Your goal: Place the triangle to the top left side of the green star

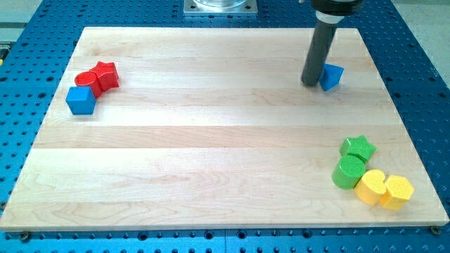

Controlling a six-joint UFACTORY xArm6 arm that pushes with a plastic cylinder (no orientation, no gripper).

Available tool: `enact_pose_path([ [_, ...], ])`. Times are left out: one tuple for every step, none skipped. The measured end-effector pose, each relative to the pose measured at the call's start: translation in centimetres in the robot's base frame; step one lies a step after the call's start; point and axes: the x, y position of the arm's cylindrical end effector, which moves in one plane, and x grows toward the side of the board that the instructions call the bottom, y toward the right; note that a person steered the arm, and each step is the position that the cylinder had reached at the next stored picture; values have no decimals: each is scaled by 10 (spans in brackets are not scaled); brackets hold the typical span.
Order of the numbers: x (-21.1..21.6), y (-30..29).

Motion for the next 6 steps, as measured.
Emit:
enact_pose_path([
  [-37,3],
  [-49,46],
  [12,47],
  [87,44],
  [128,40],
  [124,32],
])
